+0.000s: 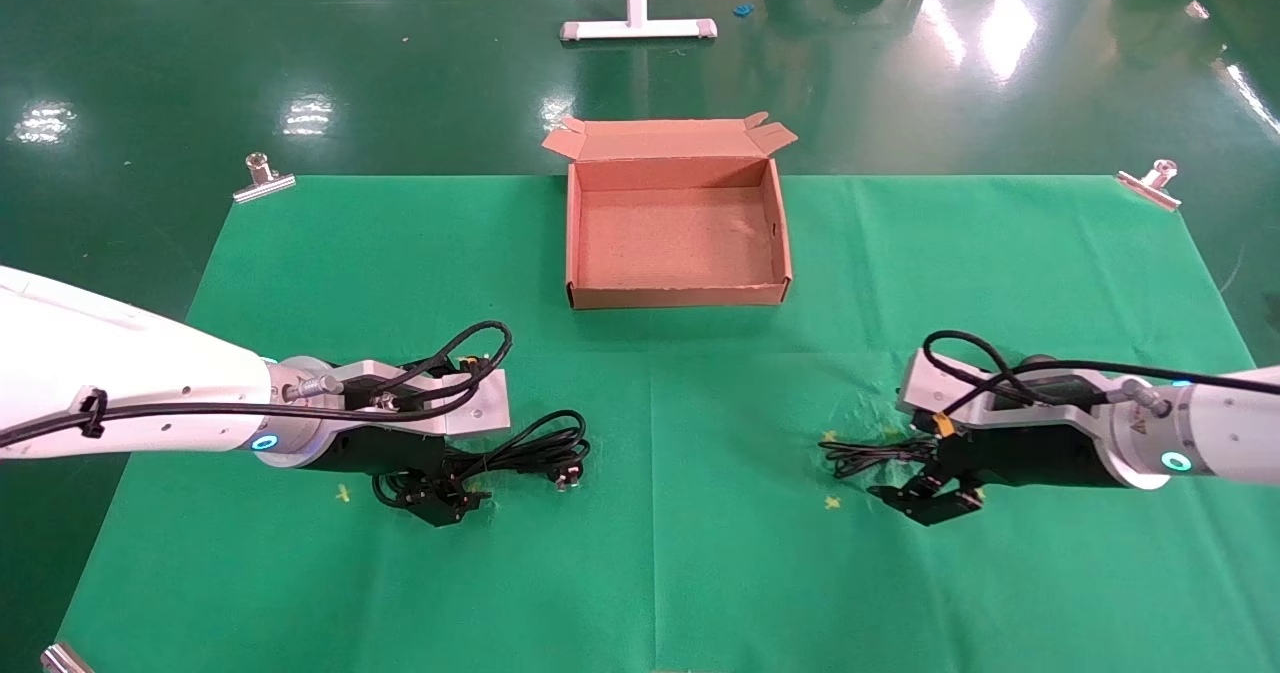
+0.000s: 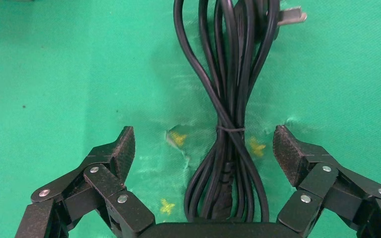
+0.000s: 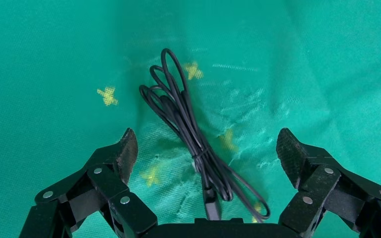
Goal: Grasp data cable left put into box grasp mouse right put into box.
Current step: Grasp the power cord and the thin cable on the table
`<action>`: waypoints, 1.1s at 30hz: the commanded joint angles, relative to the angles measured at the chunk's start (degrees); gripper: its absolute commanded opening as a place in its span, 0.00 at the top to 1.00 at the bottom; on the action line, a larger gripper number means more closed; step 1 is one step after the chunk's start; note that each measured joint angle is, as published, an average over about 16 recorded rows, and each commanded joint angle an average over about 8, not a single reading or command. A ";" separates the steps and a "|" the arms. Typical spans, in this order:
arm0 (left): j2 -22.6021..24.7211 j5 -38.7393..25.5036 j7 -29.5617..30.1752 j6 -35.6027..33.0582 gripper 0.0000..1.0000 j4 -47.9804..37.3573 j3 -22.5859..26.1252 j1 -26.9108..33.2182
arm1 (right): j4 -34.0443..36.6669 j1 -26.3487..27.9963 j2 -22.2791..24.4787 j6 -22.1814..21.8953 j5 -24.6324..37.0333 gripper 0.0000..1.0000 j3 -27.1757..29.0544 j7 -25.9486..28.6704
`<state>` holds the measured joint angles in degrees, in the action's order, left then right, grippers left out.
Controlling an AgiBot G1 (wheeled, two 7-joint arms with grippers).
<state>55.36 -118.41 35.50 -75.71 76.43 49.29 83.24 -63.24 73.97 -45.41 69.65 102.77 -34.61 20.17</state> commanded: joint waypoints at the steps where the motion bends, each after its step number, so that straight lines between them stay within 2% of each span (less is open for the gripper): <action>1: 0.00 0.00 0.00 0.01 0.48 0.00 0.00 0.00 | 1.04 0.18 -0.38 -0.12 0.38 0.03 -0.17 0.13; 2: 0.00 -0.01 0.00 0.01 0.61 0.00 0.00 0.00 | 1.17 0.24 -0.44 -0.14 0.56 0.12 -0.25 0.16; 5: 0.00 -0.01 0.00 0.02 0.96 0.00 -0.01 -0.01 | 1.40 0.35 -0.61 -0.20 0.95 0.50 -0.43 0.22; 6: 0.00 -0.01 0.00 0.01 1.00 0.00 -0.01 -0.01 | 1.38 0.36 -0.59 -0.18 0.95 0.62 -0.44 0.21; 8: 0.00 -0.01 0.00 0.01 1.00 0.00 -0.01 -0.01 | 1.32 0.35 -0.54 -0.16 0.87 0.87 -0.42 0.20; 9: 0.00 -0.01 0.00 0.01 1.00 0.00 -0.01 -0.01 | 1.29 0.35 -0.51 -0.14 0.82 0.97 -0.40 0.20; 10: -0.01 0.00 0.00 0.01 1.00 -0.01 -0.01 -0.01 | 1.25 0.34 -0.48 -0.13 0.76 1.00 -0.38 0.19; 33: -0.01 0.15 0.00 0.00 1.00 -0.01 -0.01 -0.01 | 0.86 0.13 -0.18 -0.04 0.11 1.00 -0.08 0.11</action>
<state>55.35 -118.24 35.50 -75.72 76.42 49.28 83.23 -62.38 74.10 -45.59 69.62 102.89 -34.69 20.28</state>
